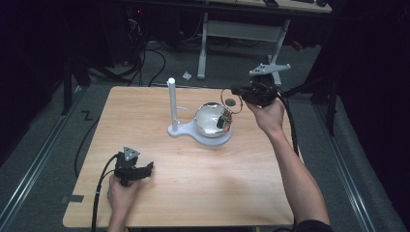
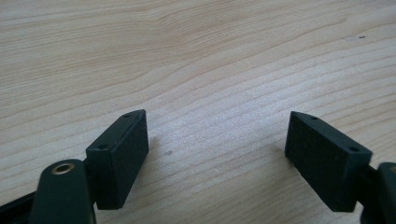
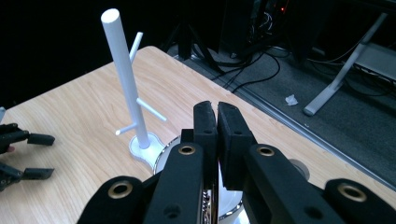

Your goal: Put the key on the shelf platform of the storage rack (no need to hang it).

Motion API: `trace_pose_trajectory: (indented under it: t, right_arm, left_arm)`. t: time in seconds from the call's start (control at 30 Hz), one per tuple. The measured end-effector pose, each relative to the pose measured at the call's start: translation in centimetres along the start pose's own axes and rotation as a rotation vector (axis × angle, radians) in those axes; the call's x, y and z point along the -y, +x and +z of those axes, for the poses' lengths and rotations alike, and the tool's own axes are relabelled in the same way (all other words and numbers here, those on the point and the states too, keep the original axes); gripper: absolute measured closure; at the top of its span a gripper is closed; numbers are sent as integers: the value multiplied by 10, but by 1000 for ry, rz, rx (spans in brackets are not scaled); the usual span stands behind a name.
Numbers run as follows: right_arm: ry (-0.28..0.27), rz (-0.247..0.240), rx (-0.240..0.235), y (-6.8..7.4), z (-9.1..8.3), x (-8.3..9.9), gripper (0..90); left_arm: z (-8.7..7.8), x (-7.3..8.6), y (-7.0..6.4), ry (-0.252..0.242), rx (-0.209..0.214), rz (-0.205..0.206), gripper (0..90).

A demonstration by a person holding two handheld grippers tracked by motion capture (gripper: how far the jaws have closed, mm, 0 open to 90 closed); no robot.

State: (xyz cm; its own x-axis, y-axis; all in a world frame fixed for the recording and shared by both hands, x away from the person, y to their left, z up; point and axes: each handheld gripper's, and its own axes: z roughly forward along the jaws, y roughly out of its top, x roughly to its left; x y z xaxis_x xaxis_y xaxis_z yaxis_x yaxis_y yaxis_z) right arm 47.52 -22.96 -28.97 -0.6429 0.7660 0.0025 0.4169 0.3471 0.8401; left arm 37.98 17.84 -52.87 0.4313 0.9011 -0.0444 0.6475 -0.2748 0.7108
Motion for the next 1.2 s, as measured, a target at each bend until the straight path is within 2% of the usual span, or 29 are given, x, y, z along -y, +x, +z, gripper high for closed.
trace_pose_trajectory:
  t: [0.23, 0.53, 1.2]
  right_arm:
    - [-5, 4, 0, 2, 8, -6, 877]
    - [14, -2, 7, 4, 27, -8, 877]
    - [36, 12, 12, 1, 49, -2, 876]
  left_arm:
    - [0, 0, 0, 0, 0, 0, 219]
    - [0, 0, 0, -1, 1, -1, 219]
    - [0, 0, 0, -1, 1, 0, 218]
